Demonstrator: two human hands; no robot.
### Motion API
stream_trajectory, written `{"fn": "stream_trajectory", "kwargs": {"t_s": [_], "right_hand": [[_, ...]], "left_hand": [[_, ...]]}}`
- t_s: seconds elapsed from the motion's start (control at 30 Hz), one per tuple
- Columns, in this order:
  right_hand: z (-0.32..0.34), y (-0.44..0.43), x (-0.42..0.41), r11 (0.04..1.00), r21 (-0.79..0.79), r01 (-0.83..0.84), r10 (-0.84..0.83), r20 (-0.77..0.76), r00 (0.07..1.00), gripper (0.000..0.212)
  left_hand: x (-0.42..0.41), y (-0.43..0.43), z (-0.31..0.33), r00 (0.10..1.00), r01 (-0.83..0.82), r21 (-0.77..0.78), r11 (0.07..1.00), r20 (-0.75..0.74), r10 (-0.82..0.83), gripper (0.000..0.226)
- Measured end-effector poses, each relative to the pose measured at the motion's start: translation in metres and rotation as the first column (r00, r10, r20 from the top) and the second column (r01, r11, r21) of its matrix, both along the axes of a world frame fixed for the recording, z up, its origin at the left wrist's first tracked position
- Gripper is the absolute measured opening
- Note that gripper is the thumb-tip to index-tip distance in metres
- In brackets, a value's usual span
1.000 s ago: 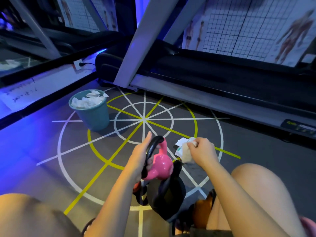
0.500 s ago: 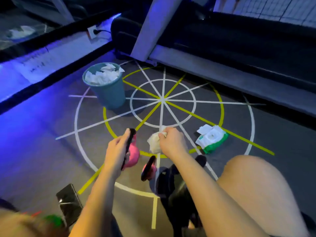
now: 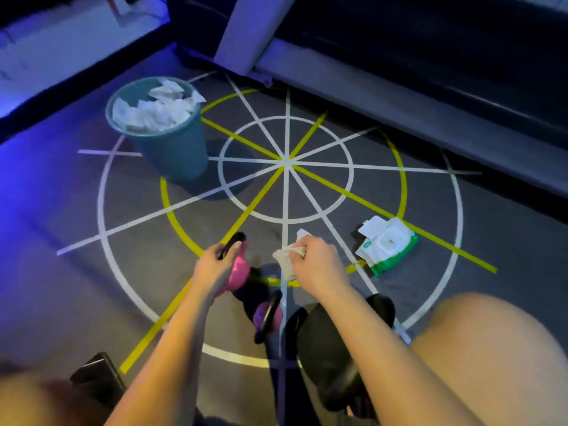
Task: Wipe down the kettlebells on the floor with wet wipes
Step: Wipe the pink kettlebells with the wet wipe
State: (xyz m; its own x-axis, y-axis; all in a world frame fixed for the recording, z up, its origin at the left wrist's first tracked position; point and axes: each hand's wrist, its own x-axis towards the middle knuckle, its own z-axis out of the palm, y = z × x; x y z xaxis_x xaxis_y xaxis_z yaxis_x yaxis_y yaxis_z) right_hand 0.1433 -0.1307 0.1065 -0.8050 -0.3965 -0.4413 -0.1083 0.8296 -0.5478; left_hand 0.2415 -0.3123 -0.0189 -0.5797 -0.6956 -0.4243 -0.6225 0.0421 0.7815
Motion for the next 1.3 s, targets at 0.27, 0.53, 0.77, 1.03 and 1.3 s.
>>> {"fn": "stream_trajectory", "kwargs": {"t_s": [0.27,0.53,0.77,1.03,1.3], "right_hand": [[-0.012,0.004,-0.018,0.995,0.086,0.041,-0.041,-0.001,0.999,0.018],[-0.008,0.010,-0.018,0.988,0.152,0.007,0.007,-0.090,0.996,0.023],[0.001,0.053,0.002,0.964,0.266,-0.019,0.055,-0.129,0.990,0.027],[0.034,0.099,0.024,0.994,0.101,-0.045,0.061,-0.153,0.986,0.022],[0.068,0.150,0.016,0.926,-0.301,0.229,-0.280,-0.139,0.950,0.024]], "left_hand": [[-0.016,-0.009,-0.026,0.981,0.157,-0.031,0.987,0.121,-0.152,0.034],[0.002,0.062,0.017,0.972,0.218,-0.545,0.810,0.200,-0.127,0.049],[0.030,0.111,-0.021,0.923,0.299,0.025,0.954,0.247,-0.296,0.030],[0.043,0.120,0.001,0.956,0.192,0.018,0.981,0.222,-0.191,0.031],[0.039,0.138,0.137,0.973,0.231,-0.269,0.935,0.043,-0.228,0.037]]}}
